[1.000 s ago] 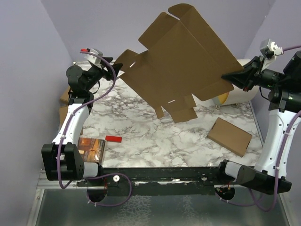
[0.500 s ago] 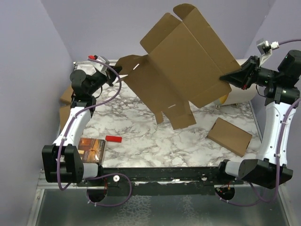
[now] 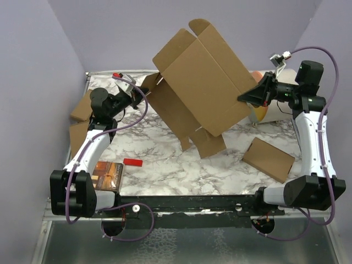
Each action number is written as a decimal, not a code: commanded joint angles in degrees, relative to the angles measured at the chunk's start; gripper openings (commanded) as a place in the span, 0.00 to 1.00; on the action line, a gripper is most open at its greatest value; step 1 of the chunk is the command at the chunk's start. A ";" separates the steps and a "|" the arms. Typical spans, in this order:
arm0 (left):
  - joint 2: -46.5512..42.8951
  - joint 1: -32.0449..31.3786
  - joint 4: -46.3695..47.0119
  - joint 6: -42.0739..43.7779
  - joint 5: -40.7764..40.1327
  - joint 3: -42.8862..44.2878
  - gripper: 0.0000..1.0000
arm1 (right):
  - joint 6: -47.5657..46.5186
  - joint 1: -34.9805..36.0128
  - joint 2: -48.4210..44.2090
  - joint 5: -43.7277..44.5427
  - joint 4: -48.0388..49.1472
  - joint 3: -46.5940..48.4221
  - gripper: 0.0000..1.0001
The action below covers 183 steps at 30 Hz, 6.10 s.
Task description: Fold the paper box
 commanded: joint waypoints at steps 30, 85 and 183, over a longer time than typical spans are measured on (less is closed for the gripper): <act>-13.23 -14.89 8.40 -14.65 -11.66 -21.10 0.00 | -30.47 4.15 12.91 11.02 -22.58 26.81 0.01; -28.12 -9.81 -39.25 -16.29 -44.05 -10.38 0.54 | -45.44 4.67 8.63 17.13 -36.27 15.84 0.01; 24.11 -15.53 45.93 -5.96 -14.87 -22.00 0.47 | -46.62 4.67 12.06 14.84 -39.92 17.79 0.01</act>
